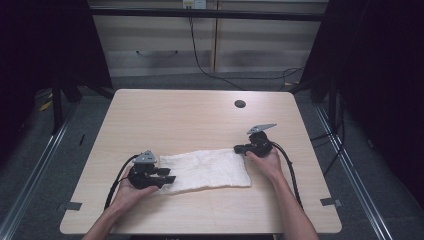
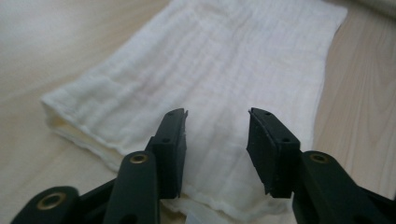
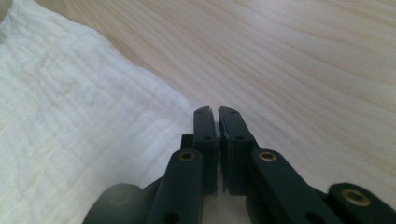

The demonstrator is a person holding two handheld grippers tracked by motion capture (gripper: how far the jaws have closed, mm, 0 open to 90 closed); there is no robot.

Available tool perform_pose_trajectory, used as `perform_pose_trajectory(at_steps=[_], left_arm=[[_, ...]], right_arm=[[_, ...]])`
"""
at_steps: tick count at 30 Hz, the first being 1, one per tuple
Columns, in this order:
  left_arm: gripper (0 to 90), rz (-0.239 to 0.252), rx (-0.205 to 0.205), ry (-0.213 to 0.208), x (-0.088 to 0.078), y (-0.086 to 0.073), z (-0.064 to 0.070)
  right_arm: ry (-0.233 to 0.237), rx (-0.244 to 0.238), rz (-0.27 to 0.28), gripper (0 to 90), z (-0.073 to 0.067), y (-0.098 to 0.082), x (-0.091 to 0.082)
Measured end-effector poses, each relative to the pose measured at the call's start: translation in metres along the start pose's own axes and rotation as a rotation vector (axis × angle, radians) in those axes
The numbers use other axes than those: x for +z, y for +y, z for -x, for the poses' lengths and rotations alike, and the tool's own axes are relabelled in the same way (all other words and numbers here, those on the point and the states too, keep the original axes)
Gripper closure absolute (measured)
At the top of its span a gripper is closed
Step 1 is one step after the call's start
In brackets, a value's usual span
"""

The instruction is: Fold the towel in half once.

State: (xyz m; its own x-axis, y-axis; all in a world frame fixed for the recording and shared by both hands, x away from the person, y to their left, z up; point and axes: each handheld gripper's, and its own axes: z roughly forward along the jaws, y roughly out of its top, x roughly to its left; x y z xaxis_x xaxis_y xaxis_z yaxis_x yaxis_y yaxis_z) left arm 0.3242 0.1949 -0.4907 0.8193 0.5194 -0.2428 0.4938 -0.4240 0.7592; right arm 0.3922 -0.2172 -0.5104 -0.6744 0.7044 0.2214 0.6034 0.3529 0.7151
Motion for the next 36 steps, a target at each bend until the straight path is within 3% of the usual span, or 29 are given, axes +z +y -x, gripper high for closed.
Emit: perform_pose_trajectory(at_steps=[4, 5, 9, 17, 20, 23, 24, 26, 29, 36], left_arm=[[47.7, 0.095, -0.041, 0.022, -0.020, 0.020, -0.017], [48.0, 0.093, -0.037, 0.032, -0.021, 0.026, -0.021], [49.8, 0.036, -0.045, 0.049, -0.013, 0.034, -0.039], [52.5, -0.046, -0.080, 0.094, 0.019, 0.023, -0.064], [53.7, -0.046, -0.084, 0.077, 0.024, 0.021, -0.066], [58.4, -0.071, -0.037, 0.092, 0.027, 0.025, -0.063], [61.8, -0.076, -0.028, 0.078, 0.027, 0.025, -0.062], [70.4, -0.081, 0.008, 0.103, 0.028, 0.024, -0.058], [85.5, -0.085, 0.029, 0.079, 0.028, 0.021, -0.053], [86.6, -0.058, -0.025, 0.049, 0.027, 0.019, -0.056]], right_arm=[[-0.005, 0.000, -0.010, 87.9, -0.001, 0.000, -0.001], [-0.006, -0.003, -0.014, 88.0, -0.001, 0.000, -0.002], [-0.009, -0.008, -0.026, 88.2, -0.003, -0.001, -0.005], [-0.009, -0.014, -0.031, 88.3, -0.006, -0.008, -0.012], [-0.009, -0.013, -0.033, 88.3, -0.005, -0.011, -0.015], [-0.009, -0.012, -0.039, 88.3, -0.005, -0.012, -0.018], [-0.010, -0.009, -0.042, 88.2, -0.005, -0.013, -0.019], [-0.010, -0.014, -0.040, 88.3, -0.005, -0.013, -0.020], [-0.016, -0.010, -0.036, 88.5, -0.007, -0.015, -0.021], [-0.006, 0.009, -0.021, 88.8, -0.009, -0.020, -0.027]])
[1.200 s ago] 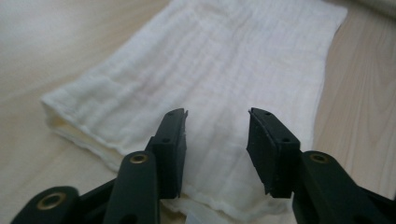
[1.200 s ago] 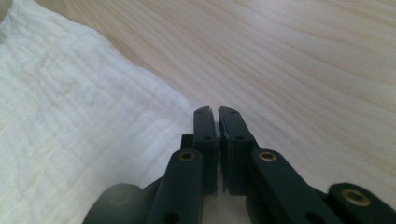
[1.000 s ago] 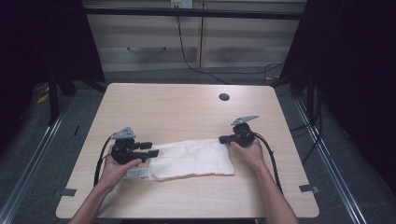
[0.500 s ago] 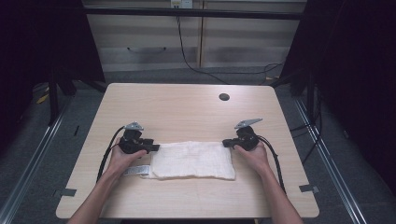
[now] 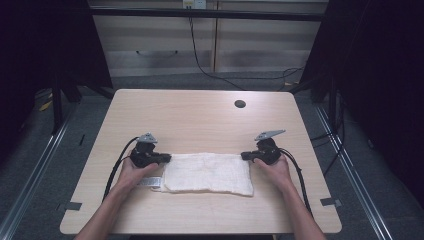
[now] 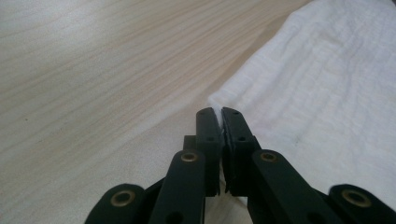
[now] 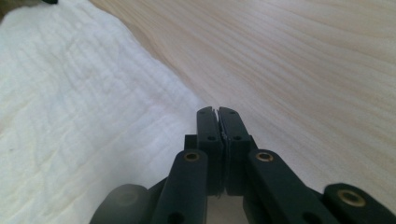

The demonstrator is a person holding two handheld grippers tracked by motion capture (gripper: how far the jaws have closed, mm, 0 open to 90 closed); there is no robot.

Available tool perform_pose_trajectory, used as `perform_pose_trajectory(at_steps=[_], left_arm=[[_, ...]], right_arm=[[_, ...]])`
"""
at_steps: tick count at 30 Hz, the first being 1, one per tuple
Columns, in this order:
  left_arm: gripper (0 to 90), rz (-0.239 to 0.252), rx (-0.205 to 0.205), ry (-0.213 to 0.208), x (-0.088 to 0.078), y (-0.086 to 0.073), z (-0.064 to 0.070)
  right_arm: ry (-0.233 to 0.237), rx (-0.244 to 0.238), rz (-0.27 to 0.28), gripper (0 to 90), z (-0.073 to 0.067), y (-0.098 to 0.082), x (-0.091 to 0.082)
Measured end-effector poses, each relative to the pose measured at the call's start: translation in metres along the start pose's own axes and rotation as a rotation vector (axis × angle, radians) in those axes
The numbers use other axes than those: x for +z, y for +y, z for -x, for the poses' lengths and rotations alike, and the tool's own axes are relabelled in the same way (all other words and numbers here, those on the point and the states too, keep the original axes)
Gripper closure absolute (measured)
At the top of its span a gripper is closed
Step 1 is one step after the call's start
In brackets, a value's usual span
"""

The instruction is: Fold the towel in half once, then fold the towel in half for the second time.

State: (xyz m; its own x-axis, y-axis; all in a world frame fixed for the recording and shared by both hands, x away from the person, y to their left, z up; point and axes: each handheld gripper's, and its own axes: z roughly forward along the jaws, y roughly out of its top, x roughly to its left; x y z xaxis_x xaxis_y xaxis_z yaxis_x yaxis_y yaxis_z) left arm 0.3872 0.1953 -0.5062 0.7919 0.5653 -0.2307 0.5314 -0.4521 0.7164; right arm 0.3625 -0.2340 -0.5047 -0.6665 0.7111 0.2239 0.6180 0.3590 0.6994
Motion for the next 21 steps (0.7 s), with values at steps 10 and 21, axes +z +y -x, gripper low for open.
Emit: perform_pose_trajectory(at_steps=[10, 21], left_arm=[[86.6, 0.042, -0.055, -0.078, -0.006, -0.004, -0.001], [86.8, 0.118, -0.061, -0.084, -0.032, -0.003, 0.011]], right_arm=[[0.026, 0.019, 0.061, 88.8, 0.001, 0.002, -0.016], [0.052, -0.013, 0.100, 88.8, -0.008, 0.011, -0.027]])
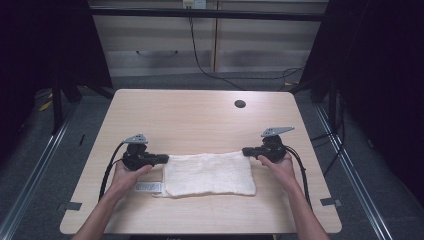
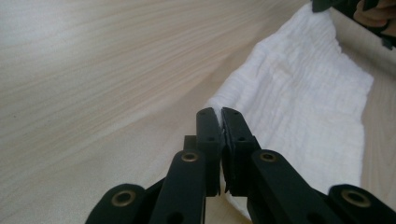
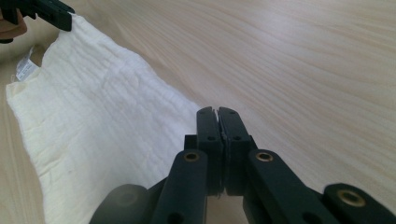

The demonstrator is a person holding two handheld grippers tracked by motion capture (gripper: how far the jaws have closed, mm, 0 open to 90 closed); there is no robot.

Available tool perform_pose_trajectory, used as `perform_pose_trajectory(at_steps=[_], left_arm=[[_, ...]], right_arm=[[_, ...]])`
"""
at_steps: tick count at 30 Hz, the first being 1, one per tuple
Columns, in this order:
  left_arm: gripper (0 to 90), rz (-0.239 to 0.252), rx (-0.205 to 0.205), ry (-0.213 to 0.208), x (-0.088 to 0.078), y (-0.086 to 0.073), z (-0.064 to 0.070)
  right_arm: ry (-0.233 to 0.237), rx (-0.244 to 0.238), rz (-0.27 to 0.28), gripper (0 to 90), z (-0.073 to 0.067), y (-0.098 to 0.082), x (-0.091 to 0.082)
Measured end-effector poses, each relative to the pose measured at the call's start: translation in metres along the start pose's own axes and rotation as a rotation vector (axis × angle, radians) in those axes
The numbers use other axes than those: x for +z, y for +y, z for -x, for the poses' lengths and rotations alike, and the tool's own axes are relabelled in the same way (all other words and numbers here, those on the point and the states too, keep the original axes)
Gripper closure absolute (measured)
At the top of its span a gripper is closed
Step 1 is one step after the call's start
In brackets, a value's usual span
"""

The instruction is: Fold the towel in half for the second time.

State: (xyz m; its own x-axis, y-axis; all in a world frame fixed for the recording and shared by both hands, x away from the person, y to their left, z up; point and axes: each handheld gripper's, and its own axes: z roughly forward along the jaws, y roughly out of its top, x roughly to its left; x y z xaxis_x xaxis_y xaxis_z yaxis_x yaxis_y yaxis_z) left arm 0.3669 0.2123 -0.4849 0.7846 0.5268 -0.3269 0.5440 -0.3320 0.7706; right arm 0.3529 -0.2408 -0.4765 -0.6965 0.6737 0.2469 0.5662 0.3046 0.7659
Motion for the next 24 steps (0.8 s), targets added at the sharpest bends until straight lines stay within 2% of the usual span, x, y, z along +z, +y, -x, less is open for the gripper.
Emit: perform_pose_trajectory(at_steps=[2, 9, 13, 16, 18, 24], left_arm=[[86.8, 0.026, 0.001, -0.003, -0.003, 0.001, 0.003], [86.8, 0.067, 0.016, -0.017, -0.010, 0.008, 0.013], [86.8, 0.091, 0.047, 0.002, -0.015, 0.016, 0.017], [86.8, 0.088, 0.064, 0.017, -0.014, 0.016, 0.019], [86.8, 0.090, 0.061, 0.012, -0.010, 0.011, 0.019], [86.8, 0.056, 0.060, 0.038, -0.004, 0.005, 0.016]], right_arm=[[0.003, -0.007, 0.009, 88.8, -0.001, 0.000, -0.002], [0.006, -0.021, 0.043, 88.7, -0.007, 0.004, -0.013], [0.004, -0.037, 0.065, 88.7, -0.010, 0.010, -0.022], [-0.002, -0.035, 0.085, 88.7, -0.009, 0.011, -0.026], [-0.004, -0.041, 0.093, 88.7, -0.010, 0.009, -0.027], [0.004, -0.075, 0.099, 88.7, -0.020, 0.000, -0.029]])
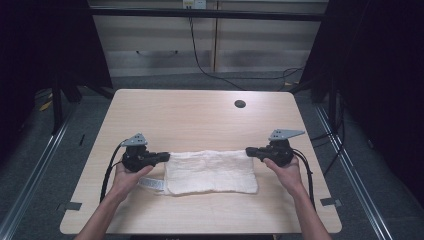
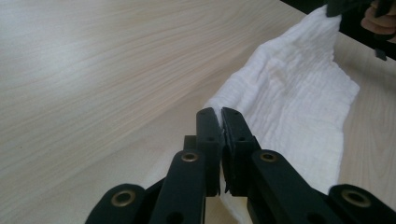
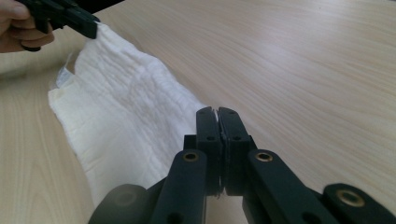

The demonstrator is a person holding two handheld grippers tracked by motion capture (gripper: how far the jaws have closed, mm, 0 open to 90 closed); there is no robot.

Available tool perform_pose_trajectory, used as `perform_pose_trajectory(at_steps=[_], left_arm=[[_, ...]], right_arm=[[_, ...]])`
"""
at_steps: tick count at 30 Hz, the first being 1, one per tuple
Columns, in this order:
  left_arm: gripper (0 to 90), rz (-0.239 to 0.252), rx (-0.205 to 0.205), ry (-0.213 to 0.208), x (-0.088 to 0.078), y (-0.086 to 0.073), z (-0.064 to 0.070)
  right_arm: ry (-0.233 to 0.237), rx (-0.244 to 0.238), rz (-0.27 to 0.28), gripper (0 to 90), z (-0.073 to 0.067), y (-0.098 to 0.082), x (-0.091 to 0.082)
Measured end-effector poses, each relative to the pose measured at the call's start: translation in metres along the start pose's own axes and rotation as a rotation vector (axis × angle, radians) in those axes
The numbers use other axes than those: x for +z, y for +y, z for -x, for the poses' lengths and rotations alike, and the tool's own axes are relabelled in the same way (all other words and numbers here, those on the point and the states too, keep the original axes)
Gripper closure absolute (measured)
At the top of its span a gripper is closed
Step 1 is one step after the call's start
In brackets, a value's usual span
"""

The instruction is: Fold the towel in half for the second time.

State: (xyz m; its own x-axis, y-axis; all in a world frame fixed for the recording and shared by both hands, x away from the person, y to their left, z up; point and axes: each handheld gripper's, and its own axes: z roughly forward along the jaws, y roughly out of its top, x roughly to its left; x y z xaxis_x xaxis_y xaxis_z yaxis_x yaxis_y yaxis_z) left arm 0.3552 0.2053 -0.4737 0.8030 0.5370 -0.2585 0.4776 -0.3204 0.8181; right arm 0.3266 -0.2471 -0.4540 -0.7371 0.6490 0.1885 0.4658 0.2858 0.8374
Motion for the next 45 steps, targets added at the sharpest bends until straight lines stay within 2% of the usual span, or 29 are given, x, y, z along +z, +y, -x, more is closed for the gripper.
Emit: perform_pose_trajectory(at_steps=[9, 17, 19, 24, 27, 29, 34, 45], left_arm=[[86.9, -0.014, -0.039, 0.035, 0.011, -0.004, -0.005], [87.1, -0.015, -0.057, 0.051, 0.015, -0.003, -0.004], [87.2, -0.014, -0.068, 0.065, 0.016, -0.002, -0.004], [87.1, -0.006, -0.074, 0.062, 0.016, -0.002, -0.005], [87.1, -0.002, -0.079, 0.064, 0.017, -0.002, -0.004], [87.1, -0.003, -0.084, 0.067, 0.018, -0.002, -0.004], [87.1, 0.004, -0.083, 0.068, 0.018, -0.002, -0.003], [87.1, -0.005, -0.073, 0.072, 0.020, -0.001, -0.002]], right_arm=[[0.037, -0.049, -0.002, 88.7, -0.019, -0.010, -0.012], [0.049, -0.059, 0.000, 88.7, -0.028, -0.018, -0.020], [0.053, -0.066, -0.012, 88.7, -0.032, -0.021, -0.020], [0.074, -0.075, -0.054, 88.7, -0.040, -0.031, -0.019], [0.094, -0.064, -0.055, 88.7, -0.045, -0.036, -0.020], [0.088, -0.062, -0.054, 88.8, -0.048, -0.039, -0.020], [0.109, -0.058, -0.083, 88.7, -0.055, -0.048, -0.017], [0.143, -0.054, -0.152, 88.7, -0.060, -0.060, -0.012]])
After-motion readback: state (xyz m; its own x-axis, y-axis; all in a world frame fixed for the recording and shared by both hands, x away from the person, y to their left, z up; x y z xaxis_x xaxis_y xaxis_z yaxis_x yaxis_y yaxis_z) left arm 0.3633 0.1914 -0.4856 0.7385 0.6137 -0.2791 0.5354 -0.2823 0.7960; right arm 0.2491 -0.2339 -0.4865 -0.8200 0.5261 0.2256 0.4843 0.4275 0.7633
